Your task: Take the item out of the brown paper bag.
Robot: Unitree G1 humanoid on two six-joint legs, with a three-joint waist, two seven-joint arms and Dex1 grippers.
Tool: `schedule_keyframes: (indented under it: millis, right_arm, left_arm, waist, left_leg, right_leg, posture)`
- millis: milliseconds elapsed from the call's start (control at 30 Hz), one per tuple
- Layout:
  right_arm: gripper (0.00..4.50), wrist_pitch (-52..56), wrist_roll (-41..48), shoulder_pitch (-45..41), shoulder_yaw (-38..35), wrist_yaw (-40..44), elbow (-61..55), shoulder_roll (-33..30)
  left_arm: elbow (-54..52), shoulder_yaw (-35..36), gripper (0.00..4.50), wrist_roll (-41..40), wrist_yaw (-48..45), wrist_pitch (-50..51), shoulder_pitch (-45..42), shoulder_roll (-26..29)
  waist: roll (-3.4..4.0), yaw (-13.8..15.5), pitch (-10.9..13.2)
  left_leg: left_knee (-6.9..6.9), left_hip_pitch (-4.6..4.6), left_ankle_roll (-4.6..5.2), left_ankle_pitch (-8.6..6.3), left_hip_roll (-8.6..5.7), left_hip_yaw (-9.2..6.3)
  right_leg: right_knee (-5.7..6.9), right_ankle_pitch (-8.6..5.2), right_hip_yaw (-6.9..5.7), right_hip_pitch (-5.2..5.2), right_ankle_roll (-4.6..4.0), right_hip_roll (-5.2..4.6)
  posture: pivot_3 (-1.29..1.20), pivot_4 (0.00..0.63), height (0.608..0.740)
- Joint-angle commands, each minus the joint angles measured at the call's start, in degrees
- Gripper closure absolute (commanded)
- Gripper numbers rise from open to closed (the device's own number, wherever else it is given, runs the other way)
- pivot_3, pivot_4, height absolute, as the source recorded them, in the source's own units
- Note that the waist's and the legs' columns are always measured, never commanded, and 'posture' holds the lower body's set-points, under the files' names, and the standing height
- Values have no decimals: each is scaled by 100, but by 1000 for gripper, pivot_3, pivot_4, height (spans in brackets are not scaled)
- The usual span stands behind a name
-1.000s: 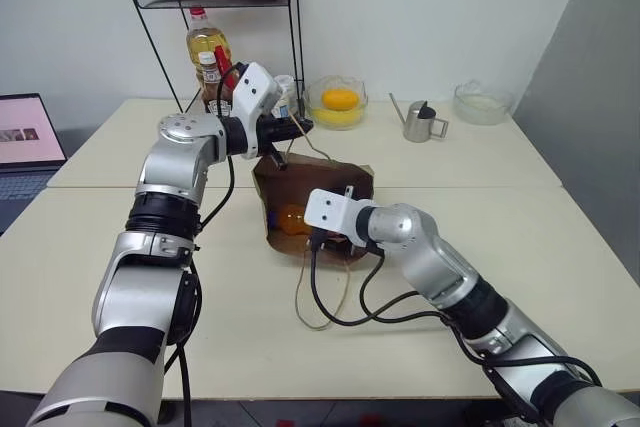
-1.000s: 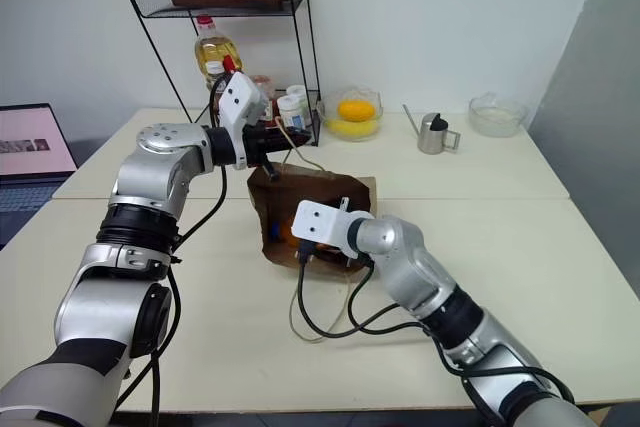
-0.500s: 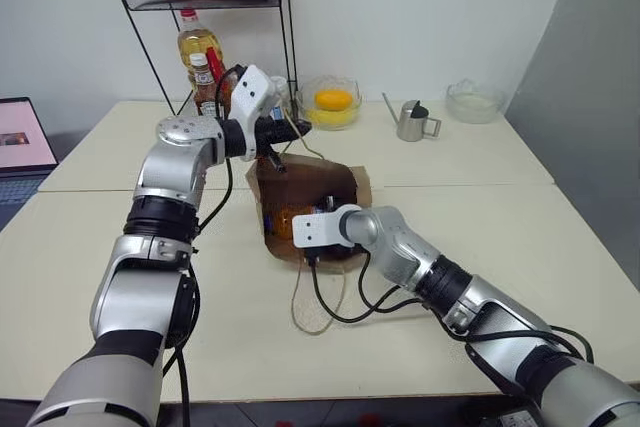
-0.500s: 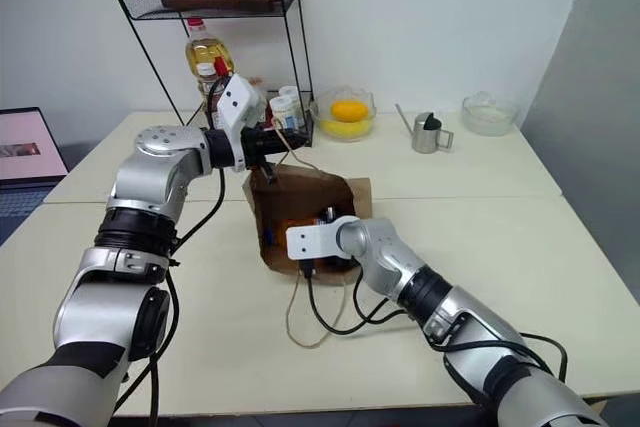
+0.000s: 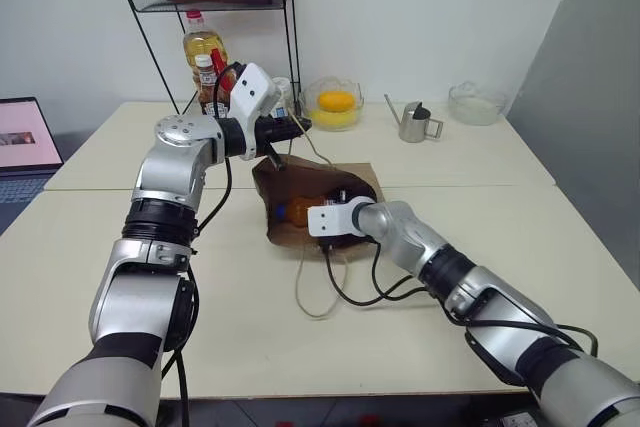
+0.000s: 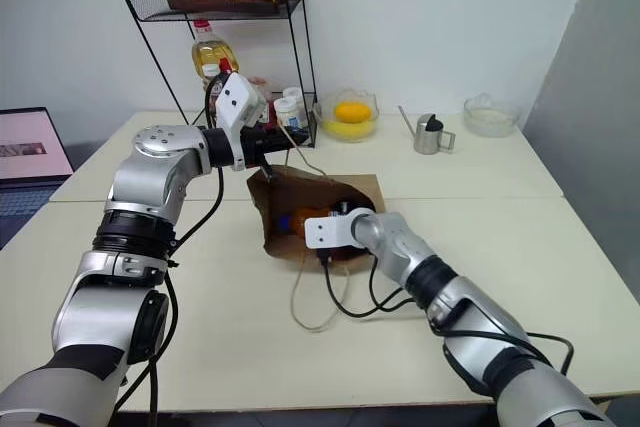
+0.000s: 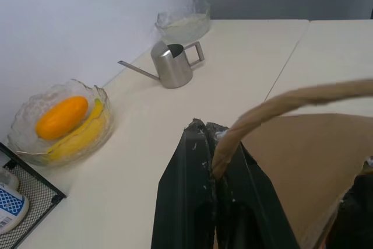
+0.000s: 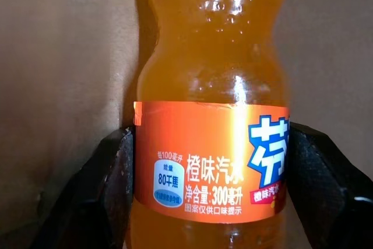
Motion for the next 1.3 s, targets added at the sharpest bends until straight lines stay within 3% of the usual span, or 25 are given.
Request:
schedule_keyframes:
  millis: [33,200,433,533,667,733,833,967,1233,1300]
  right_arm:
    - [1280,6,124,357,-438,7,-1324,-140]
    - [1280,-169,1186,1293,-1486,101,-3206,-234]
    - [1280,-8,2521,1792,-3026,41,-5275,-394]
    - [1280,58,2475,1726,-3677,-331,-5800,-532]
    - [1280,801,1885,2247,-4446,-486,-5780,-1349]
    - [1280,1158,1709,2633,-4485,-333,-5638,-1749]
    - [1280,1827,1549,3556,-4203,662,-5177,-2767]
    - [1280,1526,1955,3778,-4108,1221,-4964,-3339]
    - [1280,2217,2622,3823,-4039,1804,-4551,-3472]
    - [533,2337,2694,3834,-4011,1829,-4514,-3497]
  left_arm:
    - [-92,122,4500,-31,44,-134,-46,54]
    - [249,89,4500,106,153,-373,-104,57]
    - [787,8,4500,329,425,-724,-215,-27]
    - [974,15,4500,399,466,-829,-282,-35]
    - [1107,38,4500,443,453,-935,-322,-69]
    - [1115,54,4500,451,441,-952,-319,-67]
    - [1133,66,4500,462,430,-990,-311,-73]
    - [1141,72,4500,461,422,-1021,-312,-99]
    - [1041,74,4500,464,378,-1055,-269,-104]
    - [1032,78,4500,469,355,-1060,-257,-61]
  waist:
    - [0,-10,0]
    - [0,-21,1]
    - [5,53,14]
    - [6,74,15]
    - [2,157,12]
    - [0,172,11]
    - [2,186,13]
    - [45,121,50]
    - [68,102,67]
    - [66,126,69]
  left_leg:
    - [0,-4,0,0,0,0]
    - [16,-93,0,0,8,-8]
    - [14,-97,0,0,4,-27]
    - [13,-96,-1,1,1,-29]
    - [12,-96,-1,1,0,-28]
    - [12,-92,-1,1,-1,-27]
    - [9,-94,0,0,-8,-18]
    - [11,-101,1,0,-12,-7]
    - [15,-90,4,2,-12,3]
    - [18,-96,4,2,-15,3]
  right_leg:
    - [3,0,-1,-3,0,0]
    - [2,0,-44,-51,1,0]
    - [-5,0,-73,-45,1,-6]
    - [-3,0,-75,-48,1,-9]
    - [-3,-1,-76,-45,1,-11]
    - [-7,-1,-79,-38,1,-12]
    - [-7,-1,-75,-40,1,-18]
    - [-11,-1,-65,-46,0,-20]
    - [-10,-2,-53,-39,0,-20]
    - [-9,-2,-53,-39,0,-23]
  posture:
    - [0,150,740]
    - [0,150,740]
    - [0,150,740]
    - [0,150,740]
    - [0,150,740]
    - [0,150,740]
    - [0,150,740]
    - [0,150,740]
    - [0,150,740]
    - [0,150,740]
